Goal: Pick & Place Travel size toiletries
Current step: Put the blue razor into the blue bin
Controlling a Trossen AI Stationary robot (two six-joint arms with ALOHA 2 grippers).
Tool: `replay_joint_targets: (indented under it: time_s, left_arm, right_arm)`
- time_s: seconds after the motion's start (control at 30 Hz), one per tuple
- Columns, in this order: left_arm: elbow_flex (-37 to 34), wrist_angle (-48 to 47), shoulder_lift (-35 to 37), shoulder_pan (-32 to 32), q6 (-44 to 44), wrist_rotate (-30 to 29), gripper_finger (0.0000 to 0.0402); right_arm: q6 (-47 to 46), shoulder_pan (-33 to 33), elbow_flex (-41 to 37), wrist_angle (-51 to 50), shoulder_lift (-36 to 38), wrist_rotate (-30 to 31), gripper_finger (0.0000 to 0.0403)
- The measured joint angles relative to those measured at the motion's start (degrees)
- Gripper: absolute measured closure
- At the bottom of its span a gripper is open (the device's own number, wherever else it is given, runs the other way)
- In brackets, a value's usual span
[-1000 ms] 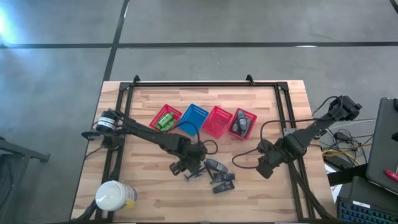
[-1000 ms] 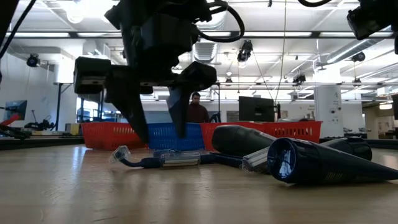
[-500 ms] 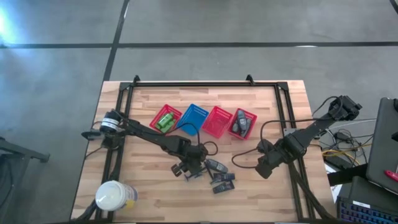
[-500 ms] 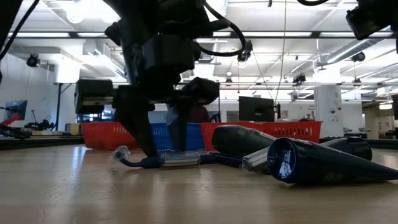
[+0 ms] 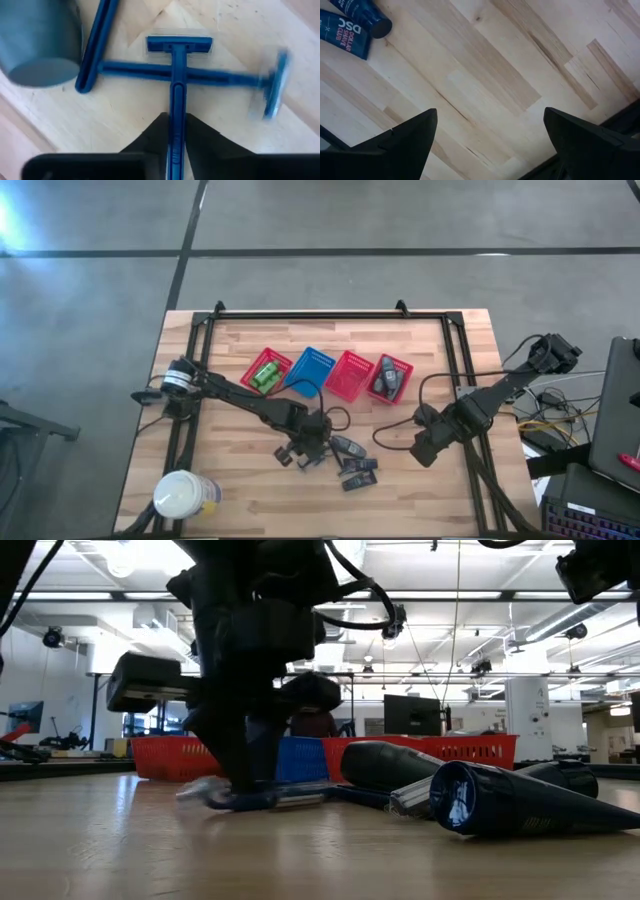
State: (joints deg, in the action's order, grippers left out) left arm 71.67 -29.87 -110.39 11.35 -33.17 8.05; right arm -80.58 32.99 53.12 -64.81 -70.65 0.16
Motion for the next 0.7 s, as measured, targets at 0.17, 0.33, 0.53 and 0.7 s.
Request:
replay_joint_targets:
  time_s: [0.17, 0.33, 0.53, 0.7]
  left_arm:
    - [2.08, -3.10, 0.47, -0.44, 8.68, -1.46, 0.0370]
    - [3.67, -3.22, 3.73, -1.93, 19.06, -8.68, 0.0363]
    - [4.10, -3.24, 11.14, -7.34, 44.16, -15.49, 0.0364]
    - [4.05, -3.26, 16.06, -15.45, 63.29, -19.10, 0.0364]
  right_arm:
    - [0.22, 0.00, 0.00, 0.01, 0.00, 0.02, 0.0039]
    - [1.34, 0.00, 0.00, -0.01, 0.00, 0.10, 0.0039]
    - [1.72, 0.00, 0.00, -0.15, 0.12, 2.60, 0.0039]
    - [1.73, -0.08, 0.00, -0.33, 0.17, 4.56, 0.0039]
